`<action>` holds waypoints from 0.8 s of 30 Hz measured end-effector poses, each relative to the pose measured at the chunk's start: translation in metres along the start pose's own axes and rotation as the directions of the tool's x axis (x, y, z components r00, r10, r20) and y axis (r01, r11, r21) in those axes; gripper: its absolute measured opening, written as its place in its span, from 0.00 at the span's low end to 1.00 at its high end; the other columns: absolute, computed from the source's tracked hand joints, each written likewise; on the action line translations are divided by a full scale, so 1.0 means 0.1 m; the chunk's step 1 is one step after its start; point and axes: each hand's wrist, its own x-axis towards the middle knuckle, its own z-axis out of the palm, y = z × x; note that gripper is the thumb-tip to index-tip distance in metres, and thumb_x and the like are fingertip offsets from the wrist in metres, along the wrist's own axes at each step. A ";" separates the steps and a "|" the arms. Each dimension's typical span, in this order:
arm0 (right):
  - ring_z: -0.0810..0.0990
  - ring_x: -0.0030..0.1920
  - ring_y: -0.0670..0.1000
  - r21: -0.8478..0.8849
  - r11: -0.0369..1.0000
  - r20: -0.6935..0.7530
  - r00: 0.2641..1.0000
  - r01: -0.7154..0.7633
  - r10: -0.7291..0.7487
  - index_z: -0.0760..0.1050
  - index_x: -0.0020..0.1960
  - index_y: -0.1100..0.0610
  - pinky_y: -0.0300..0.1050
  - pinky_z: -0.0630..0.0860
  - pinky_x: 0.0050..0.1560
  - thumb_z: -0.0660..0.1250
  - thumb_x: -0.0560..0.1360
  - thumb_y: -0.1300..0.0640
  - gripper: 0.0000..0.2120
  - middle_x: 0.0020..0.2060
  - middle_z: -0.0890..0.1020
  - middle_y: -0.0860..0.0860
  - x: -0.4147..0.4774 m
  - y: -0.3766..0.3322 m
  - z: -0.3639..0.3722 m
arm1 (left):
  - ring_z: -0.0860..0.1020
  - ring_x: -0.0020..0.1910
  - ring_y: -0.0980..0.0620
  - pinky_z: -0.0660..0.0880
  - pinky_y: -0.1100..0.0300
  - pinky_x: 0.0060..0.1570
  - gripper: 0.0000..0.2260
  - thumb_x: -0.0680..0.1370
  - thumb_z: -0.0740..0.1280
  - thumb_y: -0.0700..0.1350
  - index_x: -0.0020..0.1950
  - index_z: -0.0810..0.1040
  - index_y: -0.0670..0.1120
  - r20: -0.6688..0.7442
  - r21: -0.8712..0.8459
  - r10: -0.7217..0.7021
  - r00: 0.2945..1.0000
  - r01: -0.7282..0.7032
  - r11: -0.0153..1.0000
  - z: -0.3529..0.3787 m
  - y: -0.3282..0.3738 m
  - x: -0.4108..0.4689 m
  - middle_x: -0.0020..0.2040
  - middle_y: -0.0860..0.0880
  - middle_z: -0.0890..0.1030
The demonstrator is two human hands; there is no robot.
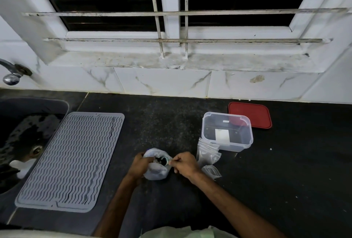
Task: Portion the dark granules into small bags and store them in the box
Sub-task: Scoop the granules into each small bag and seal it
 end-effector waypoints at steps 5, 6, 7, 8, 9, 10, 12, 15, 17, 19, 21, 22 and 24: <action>0.72 0.24 0.44 0.089 0.996 -0.040 0.999 0.021 -0.018 0.82 0.40 0.56 0.39 0.71 0.29 0.70 0.75 0.53 0.08 0.25 0.79 0.48 0.00 -0.05 -0.09 | 0.80 0.47 0.48 0.76 0.55 0.40 0.10 0.77 0.69 0.40 0.56 0.74 0.42 -0.062 -0.084 0.001 0.998 -0.006 0.996 0.02 -0.01 0.02 0.49 0.44 0.80; 0.72 0.23 0.44 0.104 0.994 -0.044 0.999 0.027 -0.022 0.82 0.41 0.56 0.39 0.70 0.28 0.70 0.75 0.53 0.08 0.25 0.79 0.49 0.00 -0.06 -0.11 | 0.81 0.48 0.46 0.78 0.54 0.43 0.11 0.76 0.70 0.41 0.57 0.75 0.41 -0.070 -0.084 0.008 0.998 -0.014 0.996 0.03 -0.04 0.03 0.51 0.43 0.81; 0.71 0.23 0.44 0.130 0.991 -0.043 0.999 0.028 -0.023 0.82 0.41 0.56 0.38 0.69 0.27 0.71 0.75 0.53 0.08 0.25 0.79 0.49 -0.01 -0.07 -0.13 | 0.81 0.49 0.45 0.79 0.52 0.45 0.13 0.76 0.70 0.42 0.58 0.75 0.40 -0.078 -0.084 0.013 0.997 -0.019 0.996 0.04 -0.05 0.04 0.53 0.41 0.82; 0.71 0.23 0.45 0.165 0.986 -0.036 0.999 0.025 -0.019 0.82 0.42 0.57 0.38 0.68 0.26 0.71 0.75 0.53 0.08 0.25 0.79 0.49 -0.03 -0.07 -0.15 | 0.81 0.50 0.44 0.80 0.49 0.47 0.13 0.75 0.70 0.42 0.58 0.75 0.39 -0.090 -0.093 0.014 0.996 -0.022 0.995 0.05 -0.05 0.03 0.54 0.40 0.81; 0.70 0.23 0.45 0.204 0.979 -0.028 1.000 0.018 -0.012 0.82 0.43 0.58 0.37 0.67 0.26 0.71 0.76 0.54 0.08 0.25 0.79 0.49 -0.04 -0.08 -0.17 | 0.81 0.51 0.44 0.80 0.48 0.50 0.13 0.75 0.70 0.41 0.56 0.74 0.39 -0.107 -0.105 0.003 0.994 -0.015 0.994 0.07 -0.03 0.02 0.54 0.41 0.81; 0.70 0.23 0.45 0.239 0.971 -0.021 1.000 0.010 -0.006 0.82 0.44 0.59 0.37 0.67 0.26 0.71 0.76 0.55 0.08 0.25 0.79 0.50 -0.05 -0.09 -0.20 | 0.80 0.51 0.43 0.79 0.46 0.52 0.12 0.75 0.71 0.41 0.54 0.72 0.40 -0.128 -0.124 -0.003 0.992 -0.013 0.992 0.10 -0.01 -0.01 0.53 0.42 0.79; 0.70 0.24 0.46 0.292 0.957 -0.015 1.000 -0.001 0.006 0.82 0.46 0.61 0.37 0.67 0.27 0.71 0.76 0.55 0.08 0.26 0.79 0.51 -0.07 -0.12 -0.27 | 0.79 0.51 0.42 0.79 0.43 0.54 0.14 0.75 0.72 0.41 0.53 0.69 0.42 -0.135 -0.182 -0.015 0.991 -0.010 0.983 0.15 0.03 -0.04 0.50 0.42 0.77; 0.69 0.24 0.46 0.359 0.933 -0.023 1.000 0.016 -0.009 0.82 0.46 0.62 0.35 0.67 0.26 0.71 0.76 0.56 0.09 0.27 0.79 0.52 -0.12 -0.20 -0.39 | 0.78 0.52 0.42 0.78 0.41 0.56 0.20 0.74 0.74 0.43 0.57 0.65 0.43 -0.097 -0.243 -0.042 0.994 0.017 0.970 0.18 0.09 -0.09 0.52 0.43 0.75; 0.70 0.24 0.45 0.367 0.928 -0.044 0.998 0.056 -0.043 0.82 0.47 0.62 0.35 0.67 0.26 0.71 0.76 0.56 0.08 0.27 0.79 0.52 -0.13 -0.25 -0.46 | 0.78 0.54 0.42 0.78 0.42 0.57 0.21 0.74 0.73 0.42 0.59 0.64 0.43 -0.107 -0.226 -0.028 0.994 0.003 0.974 0.18 0.09 -0.09 0.54 0.42 0.75; 0.72 0.24 0.43 0.255 0.958 -0.084 0.990 0.129 -0.111 0.82 0.45 0.60 0.36 0.70 0.28 0.70 0.76 0.55 0.07 0.27 0.80 0.51 -0.10 -0.26 -0.51 | 0.78 0.54 0.41 0.78 0.43 0.56 0.22 0.73 0.73 0.43 0.59 0.64 0.43 -0.125 -0.219 -0.010 0.992 -0.018 0.976 0.19 0.11 -0.07 0.56 0.40 0.75; 0.75 0.25 0.42 0.070 0.975 -0.109 0.973 0.213 -0.205 0.82 0.43 0.56 0.38 0.73 0.30 0.71 0.75 0.53 0.06 0.26 0.81 0.49 -0.08 -0.24 -0.50 | 0.79 0.54 0.41 0.78 0.43 0.56 0.24 0.71 0.74 0.46 0.59 0.64 0.44 -0.128 -0.234 -0.008 0.992 -0.022 0.972 0.21 0.13 -0.08 0.56 0.40 0.75; 0.77 0.26 0.42 0.002 0.968 -0.102 0.963 0.250 -0.249 0.82 0.42 0.55 0.39 0.75 0.32 0.71 0.75 0.52 0.06 0.27 0.81 0.49 -0.07 -0.22 -0.47 | 0.79 0.54 0.41 0.78 0.42 0.56 0.23 0.72 0.73 0.46 0.59 0.64 0.44 -0.132 -0.235 -0.010 0.991 -0.021 0.972 0.22 0.14 -0.07 0.55 0.41 0.75; 0.79 0.29 0.43 -0.176 0.938 -0.096 0.943 0.298 -0.318 0.81 0.43 0.52 0.42 0.77 0.35 0.71 0.74 0.49 0.06 0.29 0.83 0.48 -0.06 -0.16 -0.38 | 0.79 0.53 0.41 0.78 0.41 0.56 0.20 0.75 0.72 0.46 0.58 0.64 0.44 -0.133 -0.207 -0.006 0.991 -0.021 0.978 0.24 0.16 -0.09 0.55 0.41 0.75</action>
